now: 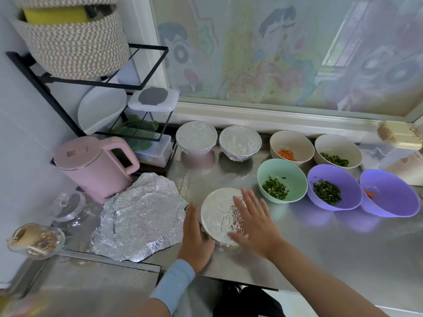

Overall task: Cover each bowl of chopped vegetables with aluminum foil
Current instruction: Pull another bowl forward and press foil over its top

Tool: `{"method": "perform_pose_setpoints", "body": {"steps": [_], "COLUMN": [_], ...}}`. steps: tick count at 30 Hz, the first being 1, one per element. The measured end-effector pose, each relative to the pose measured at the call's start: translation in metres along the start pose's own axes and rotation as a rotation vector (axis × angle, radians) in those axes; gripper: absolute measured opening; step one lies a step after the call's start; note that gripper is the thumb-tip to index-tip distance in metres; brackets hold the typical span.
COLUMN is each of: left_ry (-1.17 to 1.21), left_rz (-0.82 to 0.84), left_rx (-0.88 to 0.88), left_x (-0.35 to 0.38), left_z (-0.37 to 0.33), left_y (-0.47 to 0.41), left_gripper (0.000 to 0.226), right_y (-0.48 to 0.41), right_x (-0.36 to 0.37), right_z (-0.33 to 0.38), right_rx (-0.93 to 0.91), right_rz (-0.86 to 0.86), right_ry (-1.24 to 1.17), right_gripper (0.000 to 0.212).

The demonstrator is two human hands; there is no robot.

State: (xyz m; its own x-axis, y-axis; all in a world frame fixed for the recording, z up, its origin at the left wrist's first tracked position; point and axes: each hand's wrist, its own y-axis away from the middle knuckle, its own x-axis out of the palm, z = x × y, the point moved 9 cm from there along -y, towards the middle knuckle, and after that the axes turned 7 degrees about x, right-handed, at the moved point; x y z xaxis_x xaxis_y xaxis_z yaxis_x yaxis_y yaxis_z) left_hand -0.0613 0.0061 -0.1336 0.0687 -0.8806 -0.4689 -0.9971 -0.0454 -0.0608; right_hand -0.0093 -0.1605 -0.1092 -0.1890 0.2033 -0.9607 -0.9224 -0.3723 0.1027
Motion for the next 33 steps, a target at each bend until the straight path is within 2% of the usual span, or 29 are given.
{"method": "perform_pose_setpoints", "body": {"steps": [2,3,5,8,12,16,19,22,25,29,33], "left_ry": [0.422,0.512,0.557,0.627,0.549,0.533,0.333,0.215,0.249,0.317,0.259], "left_rz": [-0.198,-0.272,-0.375,-0.564,-0.661,-0.594,-0.549,-0.341,-0.161,-0.183,-0.183], "left_rx": [-0.216,-0.284,-0.358,-0.456,-0.483,-0.463,-0.373,-0.226,-0.276,-0.334,-0.335], "left_x": [0.008,0.014,0.025,0.03,0.033,0.025,-0.003,-0.006,0.008,0.01,0.006], "left_z": [0.004,0.002,-0.003,0.004,0.017,0.016,0.014,0.008,0.017,0.023,0.016], "left_y": [0.012,0.014,0.01,0.002,0.002,-0.004,-0.024,-0.059,-0.073,-0.074,-0.076], "left_gripper": [0.075,0.068,0.055,0.046,0.051,0.052,0.054,0.052,0.042,0.036,0.031], "right_y": [-0.013,-0.018,-0.023,-0.021,-0.022,-0.023,-0.028,-0.035,-0.037,-0.036,-0.036], "right_x": [-0.004,-0.001,0.006,0.012,0.016,0.016,0.01,0.011,0.012,0.015,0.015], "right_z": [-0.014,-0.017,-0.017,-0.018,-0.016,-0.018,-0.018,-0.012,-0.01,-0.01,-0.011], "right_rx": [0.143,0.193,0.236,0.284,0.291,0.293,0.259,0.214,0.239,0.259,0.264], "right_rz": [0.0,0.029,0.07,0.024,-0.008,0.012,-0.032,-0.036,-0.067,-0.086,-0.078], "right_ry": [-0.174,-0.258,-0.321,-0.364,-0.396,-0.328,-0.201,-0.239,-0.267,-0.254,-0.246], "right_gripper": [0.088,0.084,0.078,0.074,0.073,0.077,0.084,0.085,0.083,0.078,0.077]}}
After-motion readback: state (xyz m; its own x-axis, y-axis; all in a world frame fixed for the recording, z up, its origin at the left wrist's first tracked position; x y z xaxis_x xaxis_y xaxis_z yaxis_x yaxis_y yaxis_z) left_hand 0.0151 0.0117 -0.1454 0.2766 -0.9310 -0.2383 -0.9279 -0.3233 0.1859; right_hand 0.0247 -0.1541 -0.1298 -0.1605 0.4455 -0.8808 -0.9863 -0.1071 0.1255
